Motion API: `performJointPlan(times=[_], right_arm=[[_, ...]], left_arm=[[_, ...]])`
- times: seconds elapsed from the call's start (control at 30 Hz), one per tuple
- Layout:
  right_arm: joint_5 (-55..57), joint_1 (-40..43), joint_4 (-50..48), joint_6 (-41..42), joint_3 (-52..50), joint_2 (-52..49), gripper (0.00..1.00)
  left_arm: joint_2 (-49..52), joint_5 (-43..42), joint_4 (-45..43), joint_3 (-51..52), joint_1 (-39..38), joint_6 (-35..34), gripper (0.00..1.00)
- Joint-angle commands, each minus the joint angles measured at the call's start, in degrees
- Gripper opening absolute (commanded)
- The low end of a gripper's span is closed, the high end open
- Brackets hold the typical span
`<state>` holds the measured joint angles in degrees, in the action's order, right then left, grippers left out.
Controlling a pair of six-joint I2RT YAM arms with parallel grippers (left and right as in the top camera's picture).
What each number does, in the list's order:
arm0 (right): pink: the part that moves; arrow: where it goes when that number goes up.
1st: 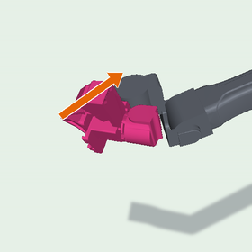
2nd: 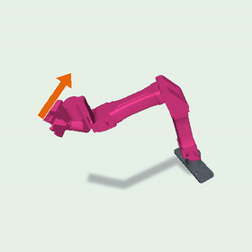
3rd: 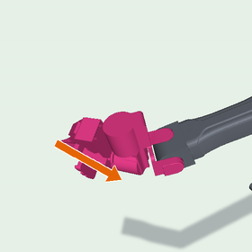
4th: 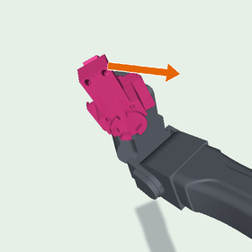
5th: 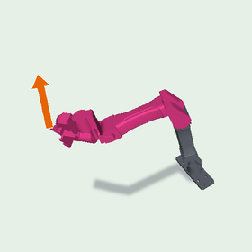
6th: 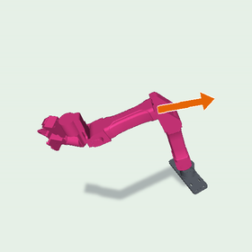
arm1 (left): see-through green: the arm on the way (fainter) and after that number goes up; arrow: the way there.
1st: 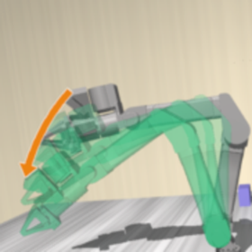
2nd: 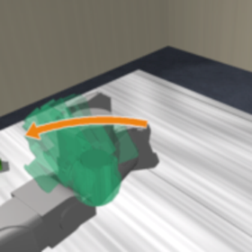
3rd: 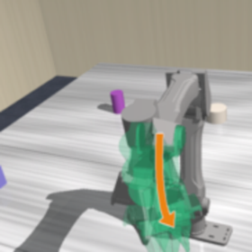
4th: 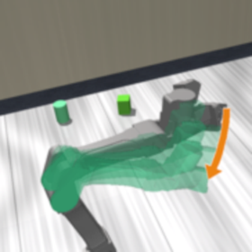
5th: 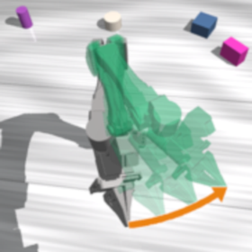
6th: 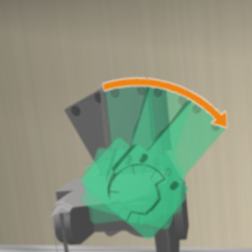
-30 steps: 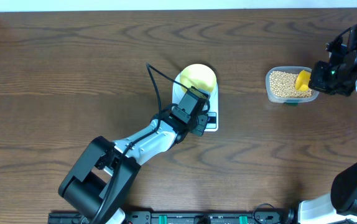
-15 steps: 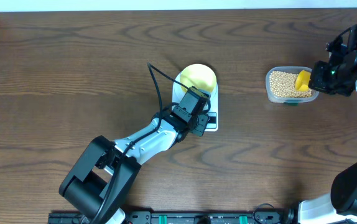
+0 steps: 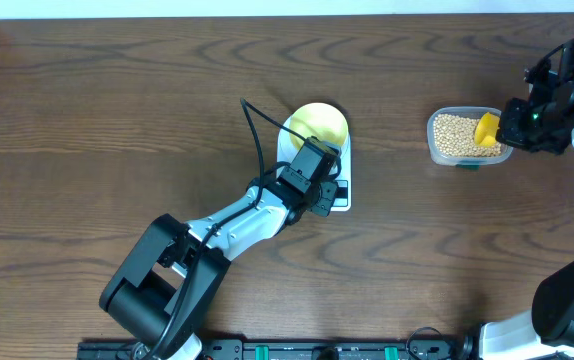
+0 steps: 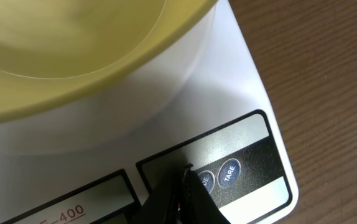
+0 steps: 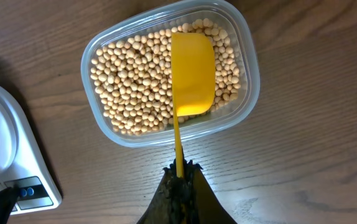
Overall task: Scoop item into bowl and weigh 50g on scale
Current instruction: 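Press and hold the TARE button with the left gripper tip, then lift the left gripper away from the scale toward the left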
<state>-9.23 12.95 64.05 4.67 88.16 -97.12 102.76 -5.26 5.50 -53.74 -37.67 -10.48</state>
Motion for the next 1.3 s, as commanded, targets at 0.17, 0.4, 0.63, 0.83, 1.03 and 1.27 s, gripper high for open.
performJointPlan(times=[0.17,0.4,0.63,0.83,1.03,1.27], right_arm=[[-0.37,0.13,0.00,-0.92,0.20,0.20,0.01],[-0.37,0.13,0.07,-0.92,0.20,0.20,0.01],[-0.37,0.13,0.00,-0.92,0.20,0.20,0.01],[-0.37,0.13,-0.02,-0.92,0.20,0.20,0.01],[-0.37,0.13,0.00,-0.90,0.20,0.20,0.01],[-0.39,0.13,0.02,-0.90,0.20,0.20,0.01]], left_arm=[[5.42,3.58,4.83,2.86,0.31,0.11,0.07],[5.42,3.82,6.05,2.86,0.31,-1.29,0.07],[5.46,6.21,7.67,2.89,0.31,-3.54,0.08],[5.46,6.16,7.32,2.89,0.35,-3.54,0.08],[1.20,3.76,7.91,2.01,0.33,-3.52,0.08],[-11.26,0.59,8.00,1.84,0.35,-3.52,0.23]])
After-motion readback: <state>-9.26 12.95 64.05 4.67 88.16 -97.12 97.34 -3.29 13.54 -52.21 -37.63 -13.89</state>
